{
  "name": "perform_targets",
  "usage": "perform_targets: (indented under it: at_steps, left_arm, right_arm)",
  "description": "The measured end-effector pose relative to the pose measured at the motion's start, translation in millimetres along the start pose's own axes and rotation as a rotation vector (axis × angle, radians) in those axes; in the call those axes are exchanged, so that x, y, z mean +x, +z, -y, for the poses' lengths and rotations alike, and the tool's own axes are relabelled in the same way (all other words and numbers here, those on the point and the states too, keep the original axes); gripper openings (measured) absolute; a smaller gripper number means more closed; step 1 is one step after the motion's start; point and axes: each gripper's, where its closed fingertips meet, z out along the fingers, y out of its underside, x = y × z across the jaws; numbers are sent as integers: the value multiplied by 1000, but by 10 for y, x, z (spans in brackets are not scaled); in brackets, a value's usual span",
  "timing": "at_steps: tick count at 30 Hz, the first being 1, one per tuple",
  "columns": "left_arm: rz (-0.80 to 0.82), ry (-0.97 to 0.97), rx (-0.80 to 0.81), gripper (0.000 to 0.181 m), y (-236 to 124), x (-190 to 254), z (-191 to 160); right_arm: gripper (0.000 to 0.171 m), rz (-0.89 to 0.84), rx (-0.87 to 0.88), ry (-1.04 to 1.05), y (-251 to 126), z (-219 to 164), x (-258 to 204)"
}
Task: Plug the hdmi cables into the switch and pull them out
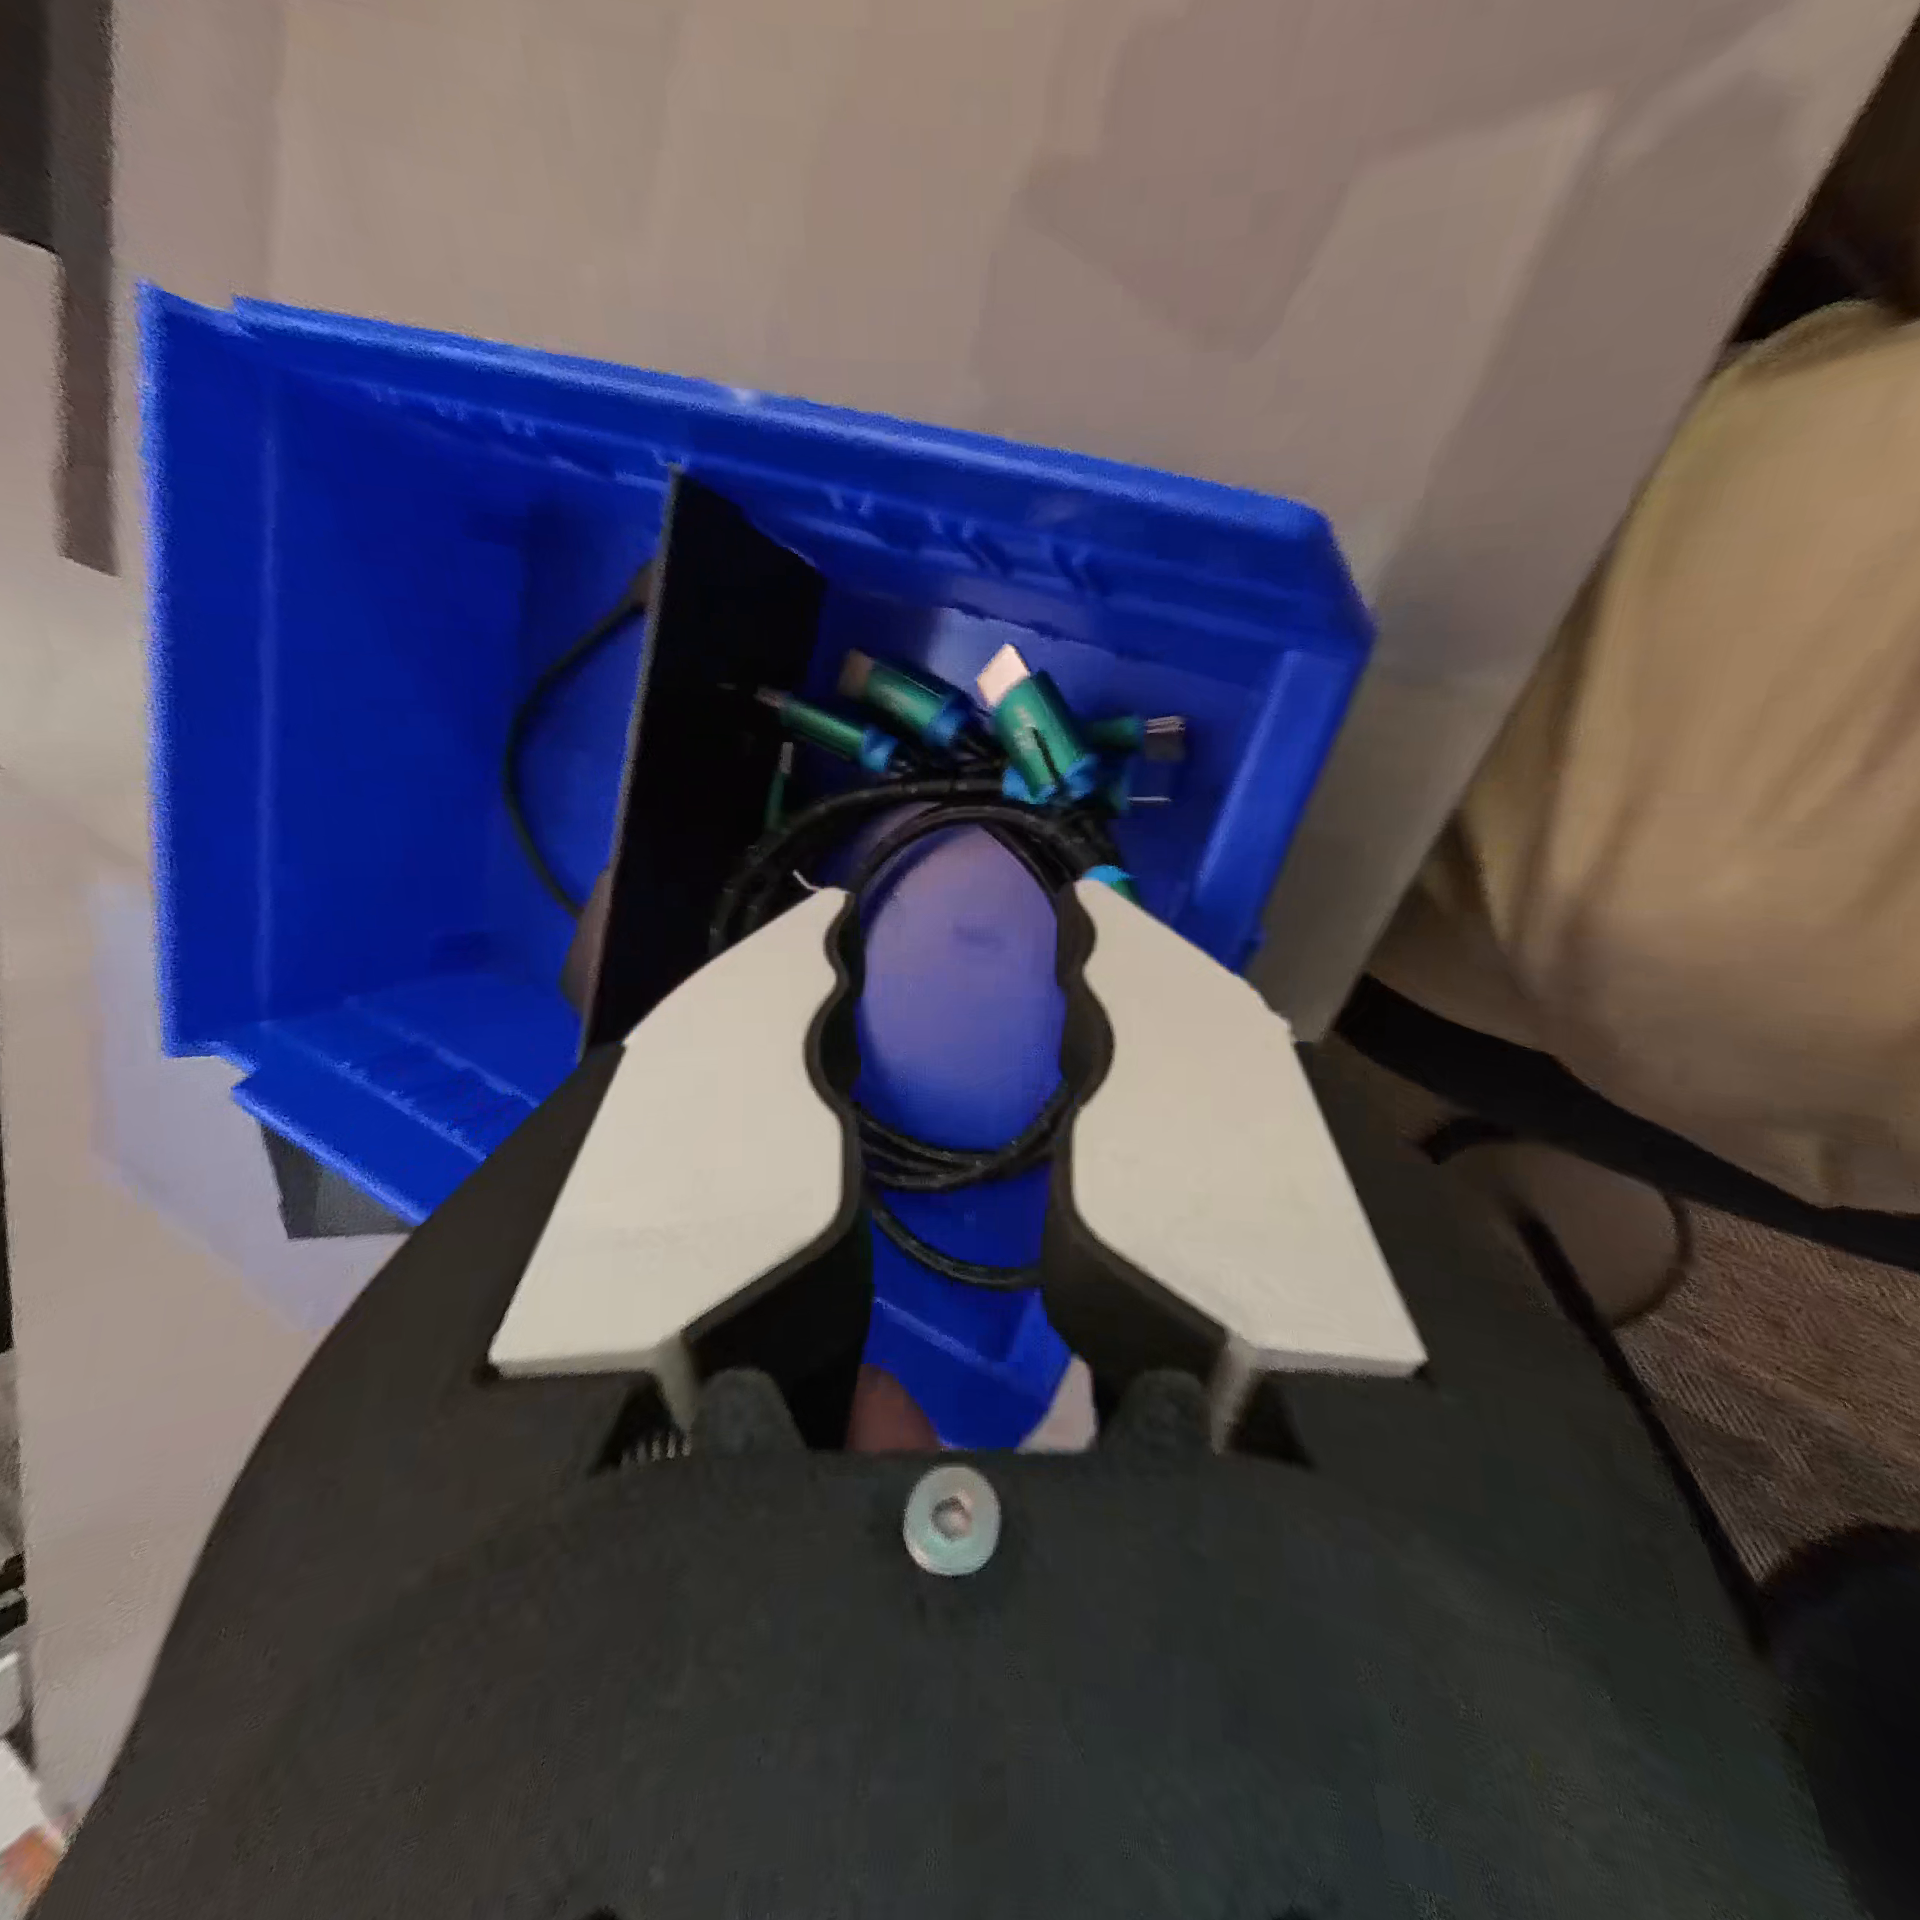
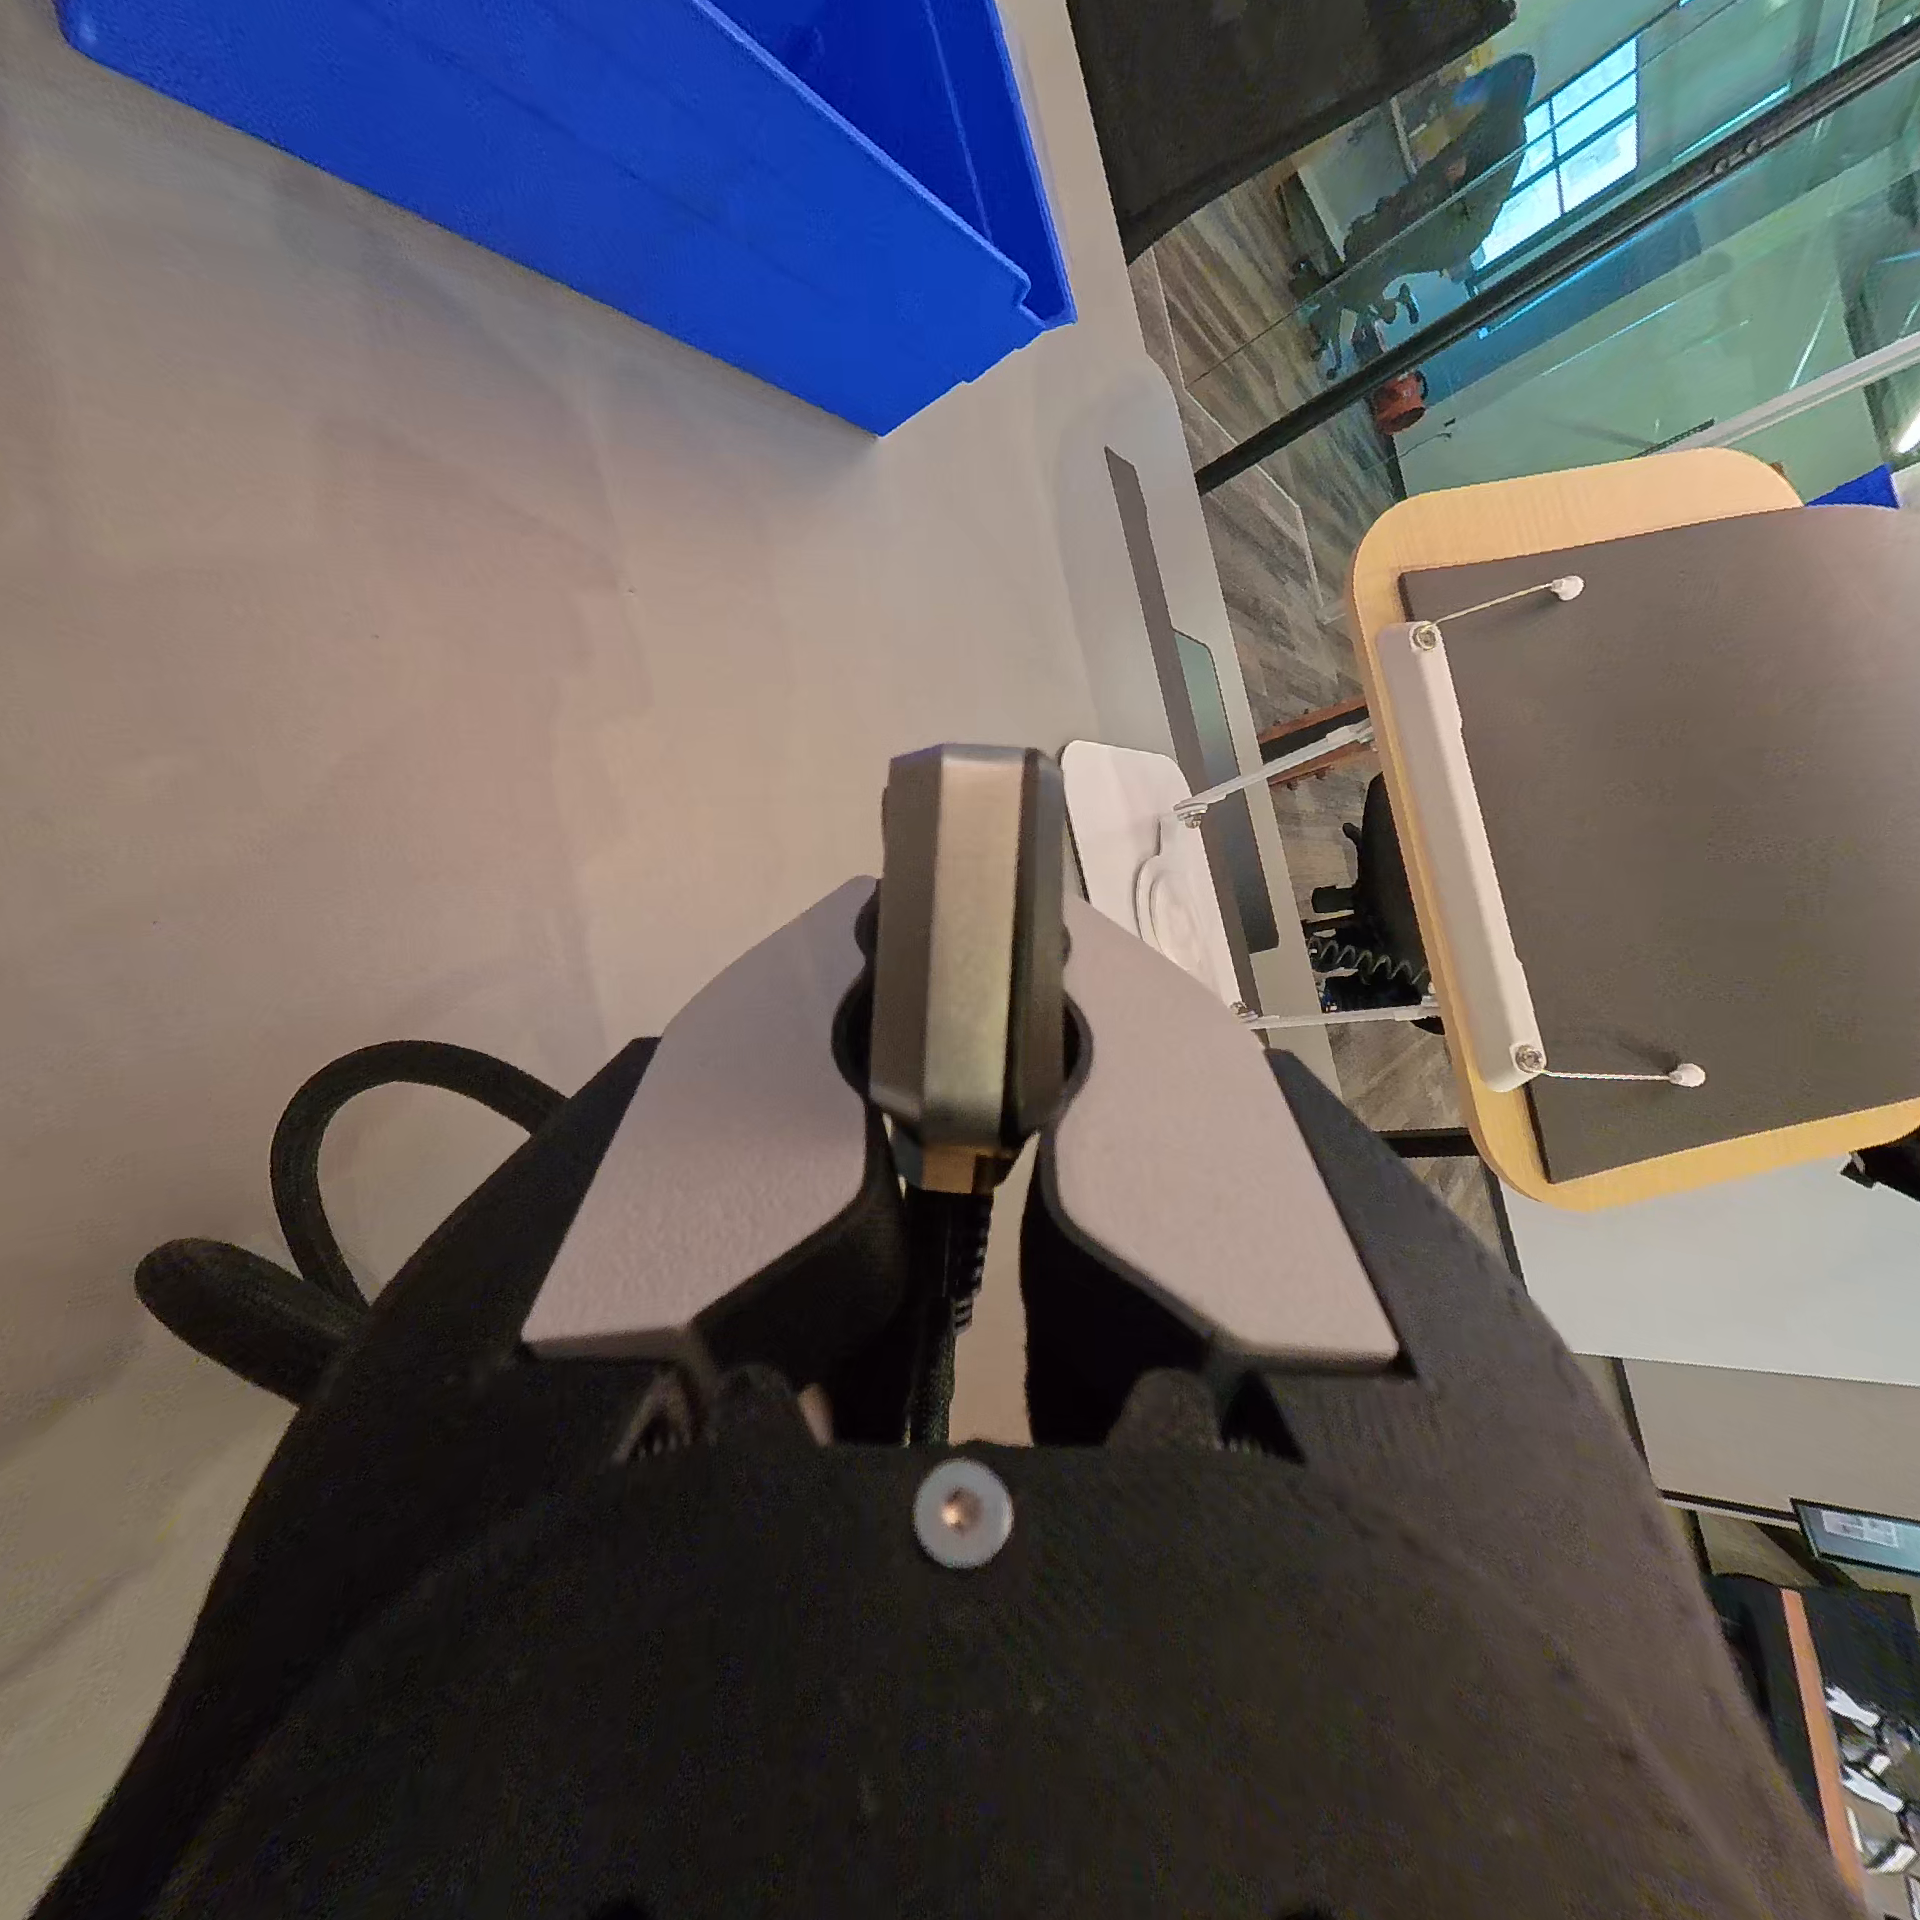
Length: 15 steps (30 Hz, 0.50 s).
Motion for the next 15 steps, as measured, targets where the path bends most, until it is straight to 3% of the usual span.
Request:
perform_targets:
  at_steps: [7,12,15]
  left_arm:
    - [-124,-15,-184,44,163,358,-194]
    - [-120,-28,-212,16,238,338,-270]
    - [-74,-31,-198,13,196,229,-276]
  right_arm:
    - [23,-2,3,-2,-20,-3,1]
    - [23,0,5,-2,-25,-5,-2]
    - [23,-2,9,-4,-27,1,-2]
